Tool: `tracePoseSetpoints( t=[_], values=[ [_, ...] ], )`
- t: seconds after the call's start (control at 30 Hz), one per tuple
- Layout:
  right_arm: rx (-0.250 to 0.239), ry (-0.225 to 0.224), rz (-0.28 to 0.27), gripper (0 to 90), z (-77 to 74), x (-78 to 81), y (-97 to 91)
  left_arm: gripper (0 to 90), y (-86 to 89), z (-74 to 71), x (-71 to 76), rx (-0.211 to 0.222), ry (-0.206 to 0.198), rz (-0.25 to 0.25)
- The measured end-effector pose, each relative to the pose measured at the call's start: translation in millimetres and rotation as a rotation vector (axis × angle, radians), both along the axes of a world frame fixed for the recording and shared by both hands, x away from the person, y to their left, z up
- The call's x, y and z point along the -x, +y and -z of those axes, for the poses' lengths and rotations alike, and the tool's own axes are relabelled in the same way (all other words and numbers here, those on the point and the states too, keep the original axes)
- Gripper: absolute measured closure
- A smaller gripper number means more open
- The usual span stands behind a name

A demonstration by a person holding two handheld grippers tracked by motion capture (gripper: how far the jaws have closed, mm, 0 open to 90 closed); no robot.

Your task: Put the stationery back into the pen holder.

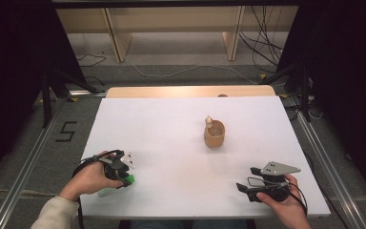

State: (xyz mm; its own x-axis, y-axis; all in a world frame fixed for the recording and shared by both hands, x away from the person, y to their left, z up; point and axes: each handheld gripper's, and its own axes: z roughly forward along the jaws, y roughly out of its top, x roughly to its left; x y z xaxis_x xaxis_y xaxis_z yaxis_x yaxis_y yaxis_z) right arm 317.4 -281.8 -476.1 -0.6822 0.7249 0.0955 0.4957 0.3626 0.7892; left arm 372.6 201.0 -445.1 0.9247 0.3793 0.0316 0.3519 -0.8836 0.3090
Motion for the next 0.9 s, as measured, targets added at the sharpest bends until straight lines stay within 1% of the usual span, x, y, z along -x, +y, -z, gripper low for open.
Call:
tracePoseSetpoints(
  t=[0.13,0.27,0.3,0.37,0.53,0.83,0.87,0.9],
  values=[
    [0.0,0.0,0.0,17.5,0.0,0.1,0.0,67.1,0.0,-5.1,-0.2,0.037,-0.023,-0.024],
    [-0.002,-0.001,0.0,17.5,0.2,-0.1,0.1,67.1,1.2,-9.3,-0.8,0.091,-0.055,-0.05],
    [-0.003,0.0,0.0,17.5,0.2,-0.1,0.2,67.1,1.6,-10.0,-1.1,0.098,-0.052,-0.047],
    [-0.005,-0.001,-0.001,17.5,0.3,-0.1,0.3,67.0,2.0,-10.9,-1.1,0.132,-0.068,-0.054],
    [-0.004,0.001,-0.001,17.5,0.2,0.0,0.3,67.1,1.4,-12.3,-1.4,0.166,-0.085,-0.064],
    [-0.007,0.001,-0.002,17.5,0.5,-0.1,0.5,67.0,-1.6,-14.5,-2.1,0.257,-0.138,-0.092],
    [-0.005,0.001,-0.003,17.5,0.4,-0.1,0.4,67.0,-1.9,-14.6,-2.3,0.272,-0.153,-0.096],
    [-0.005,0.002,-0.002,17.5,0.3,0.0,0.4,67.0,-1.8,-14.9,-2.8,0.281,-0.16,-0.099]
  ],
)
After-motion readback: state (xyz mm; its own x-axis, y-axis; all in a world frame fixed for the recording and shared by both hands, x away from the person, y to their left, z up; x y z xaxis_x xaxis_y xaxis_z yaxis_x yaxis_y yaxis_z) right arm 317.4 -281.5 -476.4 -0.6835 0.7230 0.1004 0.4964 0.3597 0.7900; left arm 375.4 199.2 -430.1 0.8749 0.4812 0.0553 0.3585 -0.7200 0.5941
